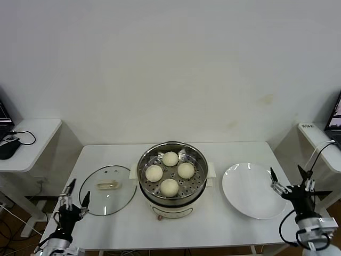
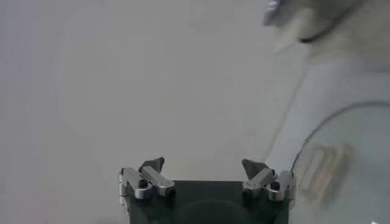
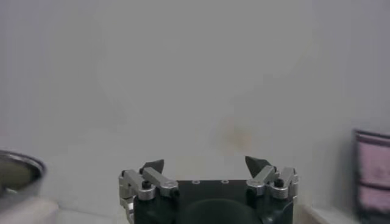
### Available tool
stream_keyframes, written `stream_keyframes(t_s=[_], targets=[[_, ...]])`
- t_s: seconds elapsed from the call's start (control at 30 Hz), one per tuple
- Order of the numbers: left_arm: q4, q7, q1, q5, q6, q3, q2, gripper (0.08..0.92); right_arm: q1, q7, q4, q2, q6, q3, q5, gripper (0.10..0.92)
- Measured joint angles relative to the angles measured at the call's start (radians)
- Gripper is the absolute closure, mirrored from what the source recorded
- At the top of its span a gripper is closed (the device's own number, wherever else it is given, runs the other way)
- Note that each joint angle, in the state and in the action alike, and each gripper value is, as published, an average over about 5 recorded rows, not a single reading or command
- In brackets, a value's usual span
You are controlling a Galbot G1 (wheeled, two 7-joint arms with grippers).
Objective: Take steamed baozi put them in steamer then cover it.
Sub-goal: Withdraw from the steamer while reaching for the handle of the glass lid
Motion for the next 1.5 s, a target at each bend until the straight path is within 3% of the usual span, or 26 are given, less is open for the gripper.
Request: stream_keyframes(t_s=[0.37,1.0,1.5], targets=[[0.163,0.026,-0.123,0.220,-0.024,0.087,0.019,0.177,-0.072,-0.014,0.023,0.085,0.008,0.037,-0.019,0.203],[0.447,0.050,-0.412,0.280,-0.037,0.204,0.017,0.177,-0.119,-0.027,0.023,0.151,0.027,0.034,-0.060,0.202],[0.535,0.073,-0.506,0.263,-0.030,0.236,0.030,0.177,-0.137,-0.037,0.016,0.177,0.046,0.019,-0.089,0.203]])
